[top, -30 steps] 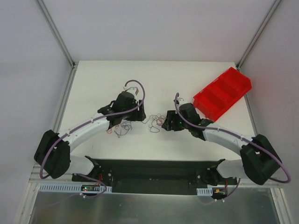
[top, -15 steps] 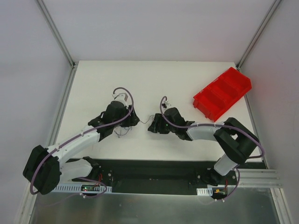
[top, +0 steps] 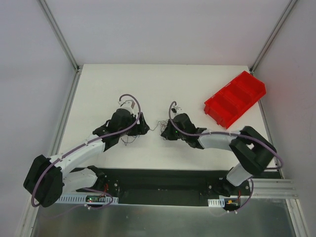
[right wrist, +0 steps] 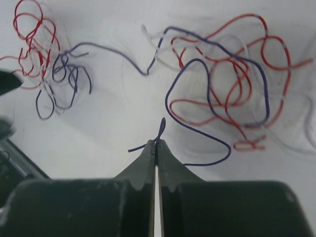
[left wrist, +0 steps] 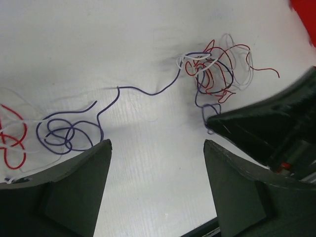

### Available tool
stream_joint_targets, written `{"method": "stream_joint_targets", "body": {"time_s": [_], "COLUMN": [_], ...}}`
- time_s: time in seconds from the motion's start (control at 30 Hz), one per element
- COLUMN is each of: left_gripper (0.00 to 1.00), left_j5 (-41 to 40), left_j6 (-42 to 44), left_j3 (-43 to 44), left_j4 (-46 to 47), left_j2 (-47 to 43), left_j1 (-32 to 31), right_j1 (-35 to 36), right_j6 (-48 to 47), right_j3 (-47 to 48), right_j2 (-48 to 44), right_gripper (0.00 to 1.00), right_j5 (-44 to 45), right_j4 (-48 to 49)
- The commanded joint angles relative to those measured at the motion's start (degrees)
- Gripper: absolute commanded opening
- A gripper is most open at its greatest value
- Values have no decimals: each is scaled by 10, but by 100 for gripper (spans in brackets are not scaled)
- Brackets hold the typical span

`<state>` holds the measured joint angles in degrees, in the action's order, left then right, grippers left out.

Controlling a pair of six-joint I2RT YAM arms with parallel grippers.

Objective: Untangle the cables

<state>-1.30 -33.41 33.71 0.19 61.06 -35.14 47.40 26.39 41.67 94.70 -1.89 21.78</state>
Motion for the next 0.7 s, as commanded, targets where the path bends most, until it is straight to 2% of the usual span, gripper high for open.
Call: {"method": "stream_joint_targets", "body": {"time_s": [0.0,0.03,0.13,0.3,0.4,0.5,0.57,0.67], "left_gripper": [78,78,81,83,84,83,78,63], "left_j5": [78,101,151,262,299,319,312,290], "left_j6": [20,26,33,37,28,10,-2,-19], "left_j3": [67,84,121,160,163,169,175,182], "left_j4": [25,28,60,117,150,173,179,163], "left_j2": [83,106,166,251,293,342,379,417], "left_j1": [4,4,5,4,4,3,0,0], "right_j1": [6,4,-6,-10,-18,-37,-41,-42], "right_j6": [-42,-43,-63,-75,-82,-86,-93,-116], "right_j3": [-59,-64,-75,-74,-58,-19,22,100], "right_j2": [-167,-200,-291,-430,-481,-493,-495,-493], "right_gripper": [0,0,0,0,0,0,0,0], "right_j5": [15,33,-11,14,34,25,6,7], "right_j4": [-80,-109,-174,-264,-291,-314,-331,-365]}}
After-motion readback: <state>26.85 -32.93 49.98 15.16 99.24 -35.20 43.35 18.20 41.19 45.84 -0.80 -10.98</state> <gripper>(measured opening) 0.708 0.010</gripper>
